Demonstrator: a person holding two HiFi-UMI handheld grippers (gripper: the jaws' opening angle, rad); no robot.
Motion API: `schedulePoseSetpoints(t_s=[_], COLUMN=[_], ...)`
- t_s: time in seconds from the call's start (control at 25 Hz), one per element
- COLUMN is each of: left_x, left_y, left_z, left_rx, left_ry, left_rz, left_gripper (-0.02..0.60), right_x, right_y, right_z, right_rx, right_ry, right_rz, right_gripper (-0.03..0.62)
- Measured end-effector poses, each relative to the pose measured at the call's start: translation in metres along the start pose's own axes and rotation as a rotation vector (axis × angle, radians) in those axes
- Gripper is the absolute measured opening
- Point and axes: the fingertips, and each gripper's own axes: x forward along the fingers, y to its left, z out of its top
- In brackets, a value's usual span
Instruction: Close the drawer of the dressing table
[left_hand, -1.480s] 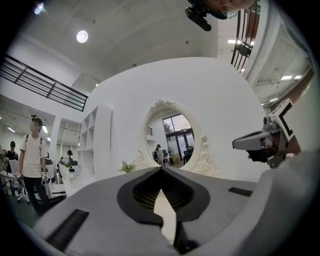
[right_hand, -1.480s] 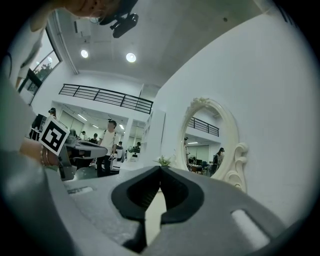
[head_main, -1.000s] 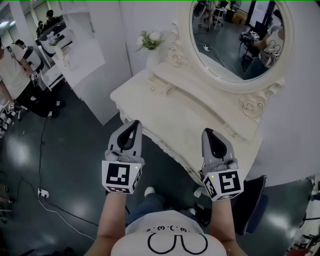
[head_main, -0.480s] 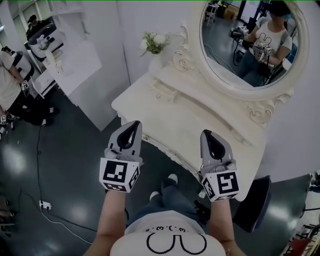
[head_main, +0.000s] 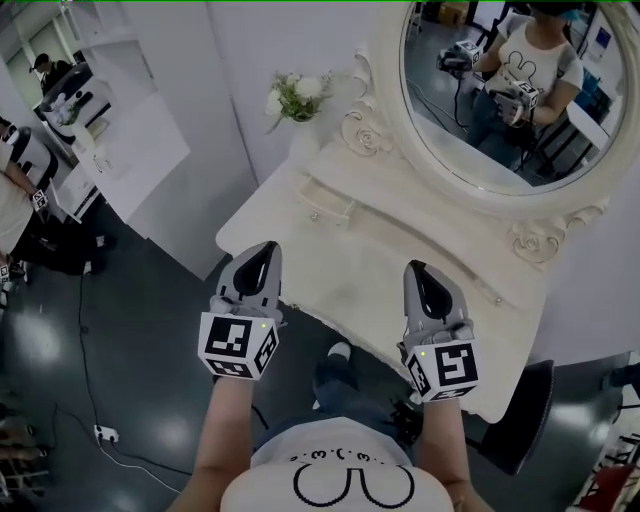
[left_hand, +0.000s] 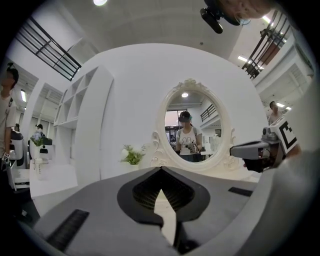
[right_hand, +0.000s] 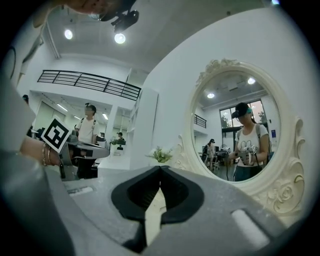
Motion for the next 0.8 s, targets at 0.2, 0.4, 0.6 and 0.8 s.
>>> schedulePoseSetpoints(t_s=[0.2, 0.4, 0.6, 0.8], left_x=[0.067, 0.122, 0.163, 0.186], left_y=[0.02, 0.036, 0.039, 0.04], left_z=[0.005, -0.004, -0.018, -0.039], left_rx=[-0.003, -0.036, -0.052, -0.077], left_ry=[0.006, 0.076, 0.122, 0.167], left_rz=[-0.029, -0.017, -0.059, -0.088], left_gripper=[-0.002, -0.002, -0.002, 0.0], right_x=[0.049, 0.084, 0.106, 0.112], right_y=[-0.034, -0.066, -0.089, -0.098], right_z=[-0.003, -0.012, -0.029, -0.043], right_rx=[0.005, 0.028, 0.057, 0.059], right_ry=[0.001, 0.028, 0.058, 0.093], right_rz=[-0.034, -0.057, -0.076, -0.09], right_gripper=[0.0, 0.0, 0.0, 0.0])
